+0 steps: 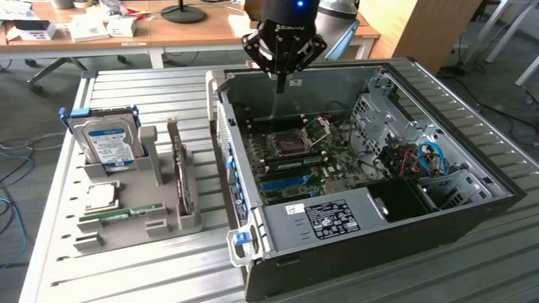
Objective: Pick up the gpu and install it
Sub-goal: 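Reach for the gpu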
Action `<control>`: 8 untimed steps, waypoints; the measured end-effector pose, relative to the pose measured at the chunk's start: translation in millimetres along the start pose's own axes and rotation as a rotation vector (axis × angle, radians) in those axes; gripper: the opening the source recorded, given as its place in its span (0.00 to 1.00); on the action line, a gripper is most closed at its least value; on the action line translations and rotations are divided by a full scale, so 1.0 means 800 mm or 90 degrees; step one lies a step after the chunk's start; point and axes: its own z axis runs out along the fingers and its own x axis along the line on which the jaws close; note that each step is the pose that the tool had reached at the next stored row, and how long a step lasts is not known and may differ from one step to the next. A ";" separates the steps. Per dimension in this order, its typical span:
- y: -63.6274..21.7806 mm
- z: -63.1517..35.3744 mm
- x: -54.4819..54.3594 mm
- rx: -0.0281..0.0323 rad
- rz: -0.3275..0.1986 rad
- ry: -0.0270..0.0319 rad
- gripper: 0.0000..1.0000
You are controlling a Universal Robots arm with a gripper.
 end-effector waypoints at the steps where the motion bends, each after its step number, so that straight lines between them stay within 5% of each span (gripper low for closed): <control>1: 0.000 0.000 0.004 0.0001 0.000 0.0001 0.11; 8: -0.002 0.000 0.036 0.0001 0.002 -0.0001 0.11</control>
